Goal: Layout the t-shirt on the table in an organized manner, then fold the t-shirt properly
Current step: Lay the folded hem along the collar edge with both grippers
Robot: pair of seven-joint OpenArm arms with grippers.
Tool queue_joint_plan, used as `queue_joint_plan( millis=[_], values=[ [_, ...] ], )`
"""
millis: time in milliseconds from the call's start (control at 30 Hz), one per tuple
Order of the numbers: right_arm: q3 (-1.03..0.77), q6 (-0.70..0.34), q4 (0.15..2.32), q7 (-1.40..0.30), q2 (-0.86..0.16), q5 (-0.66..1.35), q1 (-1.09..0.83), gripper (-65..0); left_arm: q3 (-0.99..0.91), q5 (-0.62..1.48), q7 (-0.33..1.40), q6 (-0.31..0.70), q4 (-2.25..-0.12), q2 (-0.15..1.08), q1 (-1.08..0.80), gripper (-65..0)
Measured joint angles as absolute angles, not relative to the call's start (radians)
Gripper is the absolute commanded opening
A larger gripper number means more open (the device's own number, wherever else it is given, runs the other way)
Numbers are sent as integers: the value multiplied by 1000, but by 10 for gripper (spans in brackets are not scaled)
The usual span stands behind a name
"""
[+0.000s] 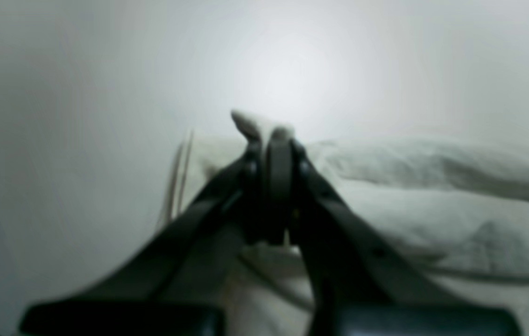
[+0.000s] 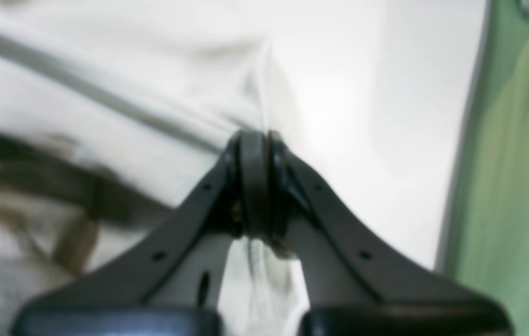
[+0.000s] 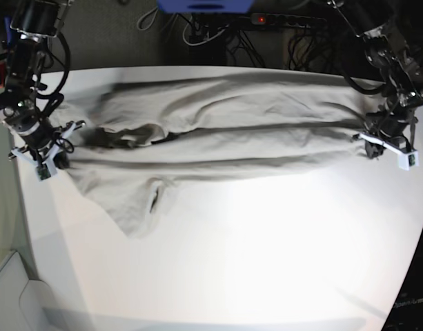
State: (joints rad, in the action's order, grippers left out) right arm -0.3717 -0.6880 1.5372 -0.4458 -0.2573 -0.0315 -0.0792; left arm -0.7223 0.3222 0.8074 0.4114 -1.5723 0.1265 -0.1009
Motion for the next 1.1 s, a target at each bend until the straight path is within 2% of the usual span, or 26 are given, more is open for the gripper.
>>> queue_joint_plan(
  millis=[200, 533, 933, 1000, 1100],
  values=[
    [-373, -688, 1551, -433, -258, -29, -75, -650, -722, 318, 845, 411, -1612, 136, -134, -648],
    [-373, -688, 1546, -435, -258, -30, -78, -650, -720, 319, 849, 411, -1489, 184, -141, -649],
    [-373, -688, 1544, -435, -258, -30, -78, -650, -715, 318, 849, 411, -1479, 186, -153, -642],
    [-373, -688, 1544, -435, -258, -30, -78, -650, -715, 318, 849, 411, -1479, 186, -153, -610],
    [-372, -688, 1549, -434, -259, -30, -83, -650, -715, 318, 849, 411, -1479, 186, -156, -516]
  ],
)
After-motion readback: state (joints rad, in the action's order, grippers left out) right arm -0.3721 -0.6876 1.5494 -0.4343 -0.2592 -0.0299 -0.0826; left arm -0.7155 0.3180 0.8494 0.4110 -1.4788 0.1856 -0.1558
